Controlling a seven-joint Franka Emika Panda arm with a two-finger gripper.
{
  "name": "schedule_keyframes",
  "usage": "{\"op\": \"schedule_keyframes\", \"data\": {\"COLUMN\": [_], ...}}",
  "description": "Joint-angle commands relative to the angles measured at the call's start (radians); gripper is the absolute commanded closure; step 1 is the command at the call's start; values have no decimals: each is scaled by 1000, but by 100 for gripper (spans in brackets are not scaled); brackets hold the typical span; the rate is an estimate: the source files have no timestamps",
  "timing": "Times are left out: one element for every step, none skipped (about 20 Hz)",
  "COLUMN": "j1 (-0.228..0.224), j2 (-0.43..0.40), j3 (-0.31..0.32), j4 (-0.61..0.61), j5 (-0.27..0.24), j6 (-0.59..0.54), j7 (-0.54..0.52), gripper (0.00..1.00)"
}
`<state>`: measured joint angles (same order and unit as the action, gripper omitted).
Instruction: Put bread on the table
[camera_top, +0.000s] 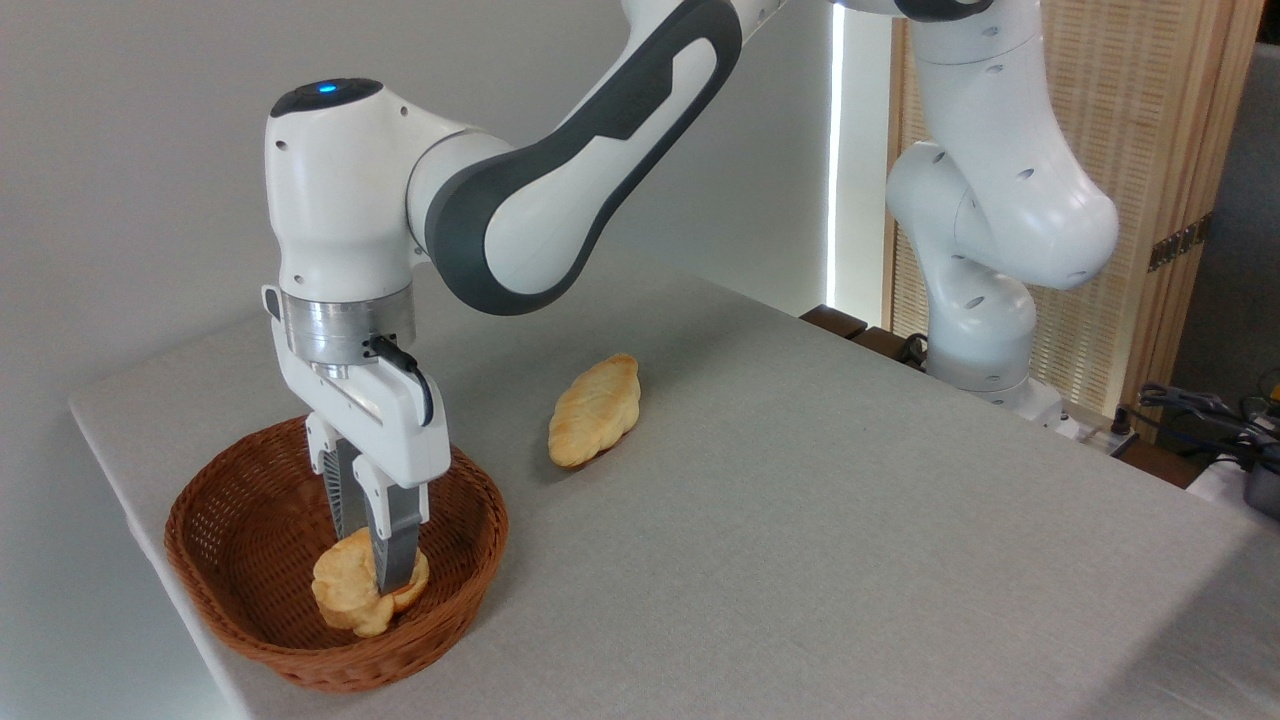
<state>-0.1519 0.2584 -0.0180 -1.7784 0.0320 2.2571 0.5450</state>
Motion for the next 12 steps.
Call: {"op": "schedule_keyframes", "data": {"j1": [-8, -8, -9, -11, -14, -14, -14, -14, -12, -14, -14, -12], "j2": [-53, -73, -93, -114, -132, -154, -183, -215, -250, -278, -301, -315], "j3": [0, 0, 0, -2, -5, -17, -22, -23, -23, -23, -23, -22], "j4": [7, 5, 5, -1, -7, -25, -56, -94, -136, -171, -202, -223], "j5": [-55, -73, -76, -76, -76, -76, -76, -75, -75, -75, -75, -75], "j6": [-7, -25, -63, -105, -138, -168, -197, -218, -234, -241, -246, -249], "j7": [-20, -20, -17, -13, -10, -7, -5, -5, -4, 4, 15, 24], "gripper": [48, 48, 48, 47, 44, 41, 40, 39, 36, 34, 30, 25]}}
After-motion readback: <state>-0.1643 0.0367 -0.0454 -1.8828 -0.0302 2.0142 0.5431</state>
